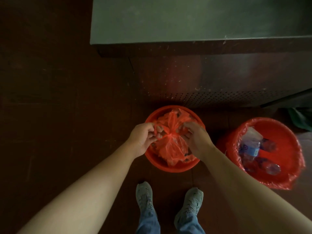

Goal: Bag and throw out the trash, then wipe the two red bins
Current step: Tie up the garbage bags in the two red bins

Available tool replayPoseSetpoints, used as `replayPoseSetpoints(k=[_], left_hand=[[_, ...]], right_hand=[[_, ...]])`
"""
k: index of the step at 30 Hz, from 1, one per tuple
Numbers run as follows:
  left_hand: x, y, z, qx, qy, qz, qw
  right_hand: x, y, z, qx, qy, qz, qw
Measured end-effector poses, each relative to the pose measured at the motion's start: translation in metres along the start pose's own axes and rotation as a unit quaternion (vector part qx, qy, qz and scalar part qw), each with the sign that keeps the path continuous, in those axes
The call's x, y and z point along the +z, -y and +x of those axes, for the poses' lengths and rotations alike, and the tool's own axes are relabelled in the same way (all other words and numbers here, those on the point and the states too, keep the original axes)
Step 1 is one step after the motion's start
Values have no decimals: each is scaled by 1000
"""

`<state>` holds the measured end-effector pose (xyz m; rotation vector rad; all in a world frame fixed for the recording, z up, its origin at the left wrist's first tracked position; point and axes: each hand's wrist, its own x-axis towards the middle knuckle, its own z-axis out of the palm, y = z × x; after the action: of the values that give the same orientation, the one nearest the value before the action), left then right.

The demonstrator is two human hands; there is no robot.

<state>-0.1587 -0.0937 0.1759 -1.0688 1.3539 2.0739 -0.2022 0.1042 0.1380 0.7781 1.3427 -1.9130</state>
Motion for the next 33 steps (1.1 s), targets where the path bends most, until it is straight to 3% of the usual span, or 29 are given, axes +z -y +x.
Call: replayPoseSetpoints(k=[5,9,17,24,28,33], left_hand=[[-7,4,1,-67,66,71,993],[-6,14,3,-83,76,147,983],[2,24,3,-48,15,263,963],[9,25,6,-22,19,309,951],[0,25,12,26,-27,414,909],[-20,17,17,57,-113,525,842]], right_hand=[[0,-4,-4,-7,72,-172,982],[2,-12,-6,-42,132,-431,892],[6,-16,-16,-119,196,-531,815],[10,-22,-12,-113,170,-569,796],[7,-27,-6,-145,95,-619,766],[-12,-17,-3,-105,-42,-593,798]])
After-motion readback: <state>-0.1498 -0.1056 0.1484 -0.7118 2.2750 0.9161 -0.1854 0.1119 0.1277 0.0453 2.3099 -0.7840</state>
